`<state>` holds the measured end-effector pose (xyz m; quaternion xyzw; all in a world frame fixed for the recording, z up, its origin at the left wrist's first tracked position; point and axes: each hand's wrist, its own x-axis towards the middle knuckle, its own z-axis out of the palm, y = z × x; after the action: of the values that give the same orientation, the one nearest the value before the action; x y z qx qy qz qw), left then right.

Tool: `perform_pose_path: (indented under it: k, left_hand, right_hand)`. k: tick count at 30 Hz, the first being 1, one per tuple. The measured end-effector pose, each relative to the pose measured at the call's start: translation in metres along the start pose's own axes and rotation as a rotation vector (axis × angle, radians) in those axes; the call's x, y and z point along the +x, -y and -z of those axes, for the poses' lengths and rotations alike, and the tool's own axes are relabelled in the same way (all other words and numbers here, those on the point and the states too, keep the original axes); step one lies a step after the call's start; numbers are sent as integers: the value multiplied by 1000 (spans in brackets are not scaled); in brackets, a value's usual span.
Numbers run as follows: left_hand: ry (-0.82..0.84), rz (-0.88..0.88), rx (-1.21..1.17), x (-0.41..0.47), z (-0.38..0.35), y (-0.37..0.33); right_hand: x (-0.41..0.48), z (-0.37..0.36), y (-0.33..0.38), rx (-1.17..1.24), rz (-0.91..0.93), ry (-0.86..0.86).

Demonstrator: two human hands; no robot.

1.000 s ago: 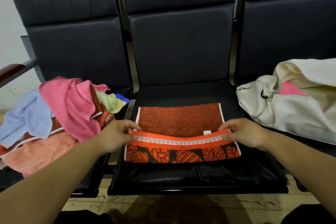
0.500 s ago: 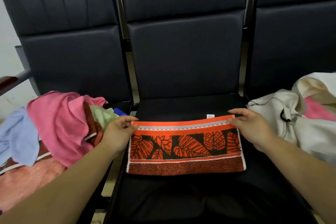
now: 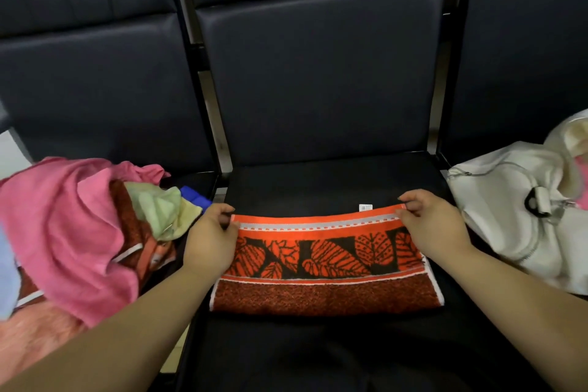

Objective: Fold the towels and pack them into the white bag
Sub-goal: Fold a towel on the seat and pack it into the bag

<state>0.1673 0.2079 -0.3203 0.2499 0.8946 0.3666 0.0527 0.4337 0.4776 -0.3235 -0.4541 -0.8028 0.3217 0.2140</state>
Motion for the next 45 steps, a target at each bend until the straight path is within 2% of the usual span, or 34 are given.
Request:
perform_pose_path:
  k: [3,6,8,10,12,14,19,21,23,26,29,31,33,35,38,45]
  left_hand:
    - [-34,-60,96,-9,6,-8]
    - [-53,-215,173,-27,11,-26]
    - [58,-306,140,-45,6,-44]
    - [273,-360,120,-67,-7,-57]
    - [456,-394,188,-83,-22,-61]
    - [533,-423,344,-88,-33,-58]
    - [431,-479,597,-71,-43,-63]
    - [473,-453,641,-68,-45,-64]
    - [533,-444,672,-72,-46,-61]
    - [502,-511,611,-85,-42,-58]
    - [420,-606,382,-104,-31,-59]
    - [515,-585,160,-122,-24,-58]
    - [640,-533,35,-143,-17,-52]
    - [705,-521,73,-160,-12,-44]
    - [663,-529,172,-175,-7,-33]
    - [619,-507,145,-186,6,-23]
  right_hand:
    - [-5,5,-2,-36,69,-22]
    - [-9,15,0,-76,221,-32]
    - [-11,20,4,-133,328,65]
    - [-14,23,5,-220,376,223]
    - [-19,26,5,-321,369,343]
    - [-25,31,5,-388,363,373]
    - [-51,41,9,-595,316,411]
    - [-67,39,8,-565,302,500]
    - [-86,35,8,-437,304,640]
    - [-103,30,7,-298,361,695]
    - [-110,28,2,-193,395,662]
    - [-114,27,-3,-199,427,683]
    - [-119,28,-8,-201,435,697]
    - [-124,30,-10,-173,409,690]
    - [-132,31,-9,-163,390,682]
    - [-160,37,-5,-100,360,645]
